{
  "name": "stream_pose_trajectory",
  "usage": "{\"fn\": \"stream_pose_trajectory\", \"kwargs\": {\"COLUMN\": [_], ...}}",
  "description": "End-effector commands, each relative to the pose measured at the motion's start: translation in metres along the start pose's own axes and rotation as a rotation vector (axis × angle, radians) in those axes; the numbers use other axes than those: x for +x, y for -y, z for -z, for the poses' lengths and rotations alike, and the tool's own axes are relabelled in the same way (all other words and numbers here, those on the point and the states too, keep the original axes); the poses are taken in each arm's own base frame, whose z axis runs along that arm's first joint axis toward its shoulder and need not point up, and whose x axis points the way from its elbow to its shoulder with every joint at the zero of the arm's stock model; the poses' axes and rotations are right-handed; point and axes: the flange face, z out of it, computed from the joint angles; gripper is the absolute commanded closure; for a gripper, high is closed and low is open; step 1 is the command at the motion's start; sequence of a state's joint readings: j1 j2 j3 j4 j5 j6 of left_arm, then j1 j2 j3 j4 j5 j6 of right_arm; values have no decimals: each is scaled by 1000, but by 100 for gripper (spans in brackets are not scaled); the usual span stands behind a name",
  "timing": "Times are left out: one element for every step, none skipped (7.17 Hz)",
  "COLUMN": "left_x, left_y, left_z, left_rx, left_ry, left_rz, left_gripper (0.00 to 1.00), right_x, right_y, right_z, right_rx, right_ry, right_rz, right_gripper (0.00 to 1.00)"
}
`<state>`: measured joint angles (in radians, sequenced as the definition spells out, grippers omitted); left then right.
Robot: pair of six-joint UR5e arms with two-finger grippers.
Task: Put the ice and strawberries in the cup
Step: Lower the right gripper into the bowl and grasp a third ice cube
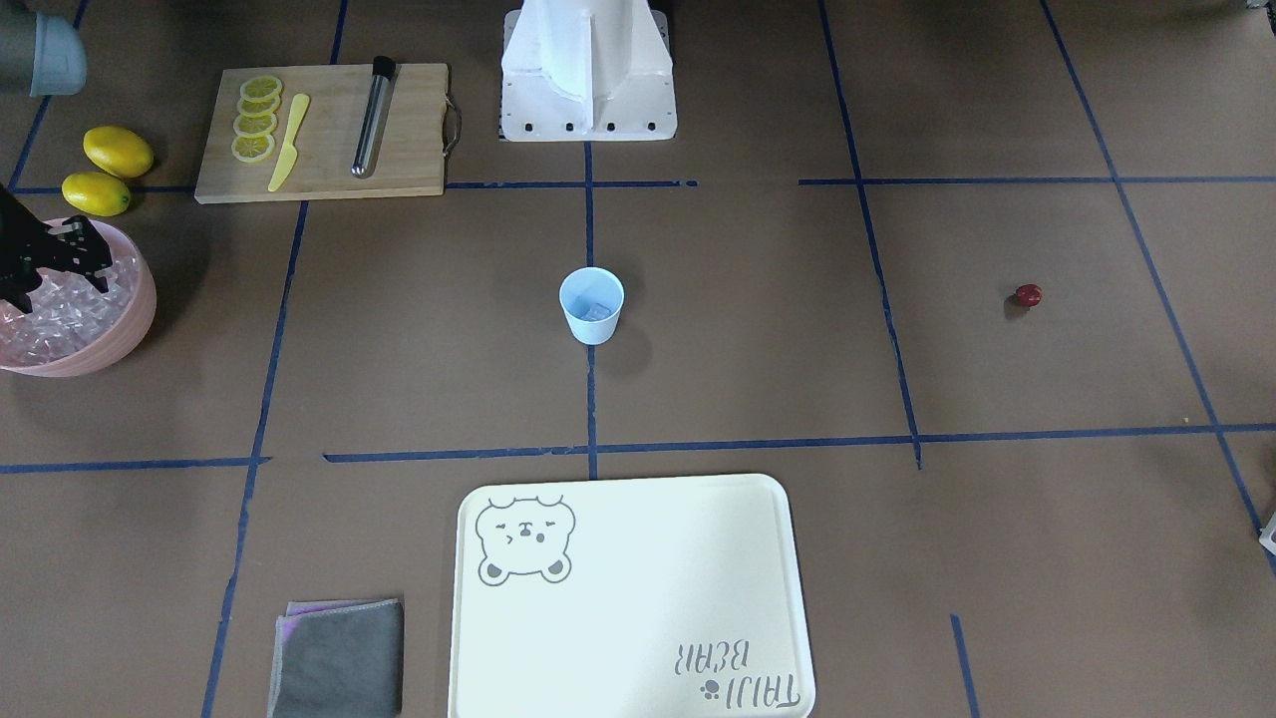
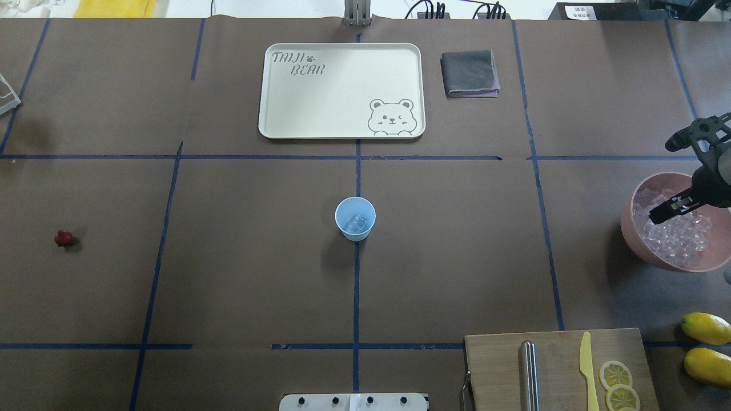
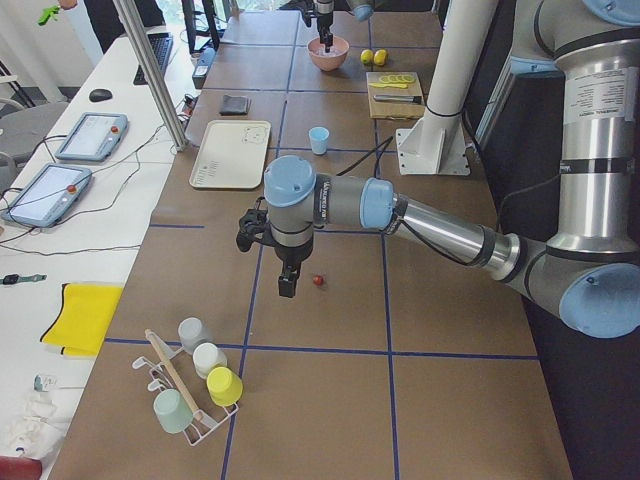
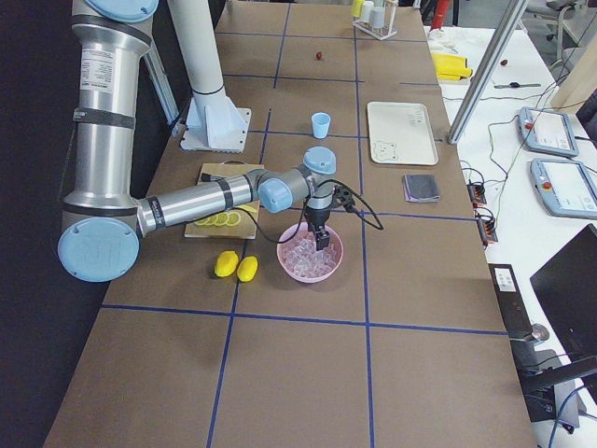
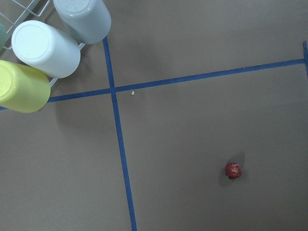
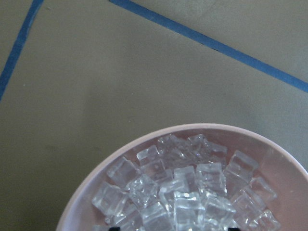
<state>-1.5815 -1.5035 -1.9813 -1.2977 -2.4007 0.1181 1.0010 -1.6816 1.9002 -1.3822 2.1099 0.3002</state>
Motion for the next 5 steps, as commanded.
{"fn": "stream_pose_trajectory", "kwargs": {"left_x": [0,0,0,0,0], "left_y": [0,0,0,0,0], "left_z": [0,0,0,0,0], "left_rx": [0,0,0,0,0], "left_ry": [0,0,0,0,0], "left_rz": [0,0,0,0,0], "left_gripper": [0,0,0,0,0], "right_x": [11,10,9,6,5], "right_y": [-2,-2,-1,5,6], "right_z": [-18,-17,-22,-20,-19], "right_rx": [-31,-25,-34,-24,-22], "right_ry": [-11,-9,-9,-6,-4], "right_rz": [-4,0,0,6,8], "right_gripper": [21,25,30,37,54]}}
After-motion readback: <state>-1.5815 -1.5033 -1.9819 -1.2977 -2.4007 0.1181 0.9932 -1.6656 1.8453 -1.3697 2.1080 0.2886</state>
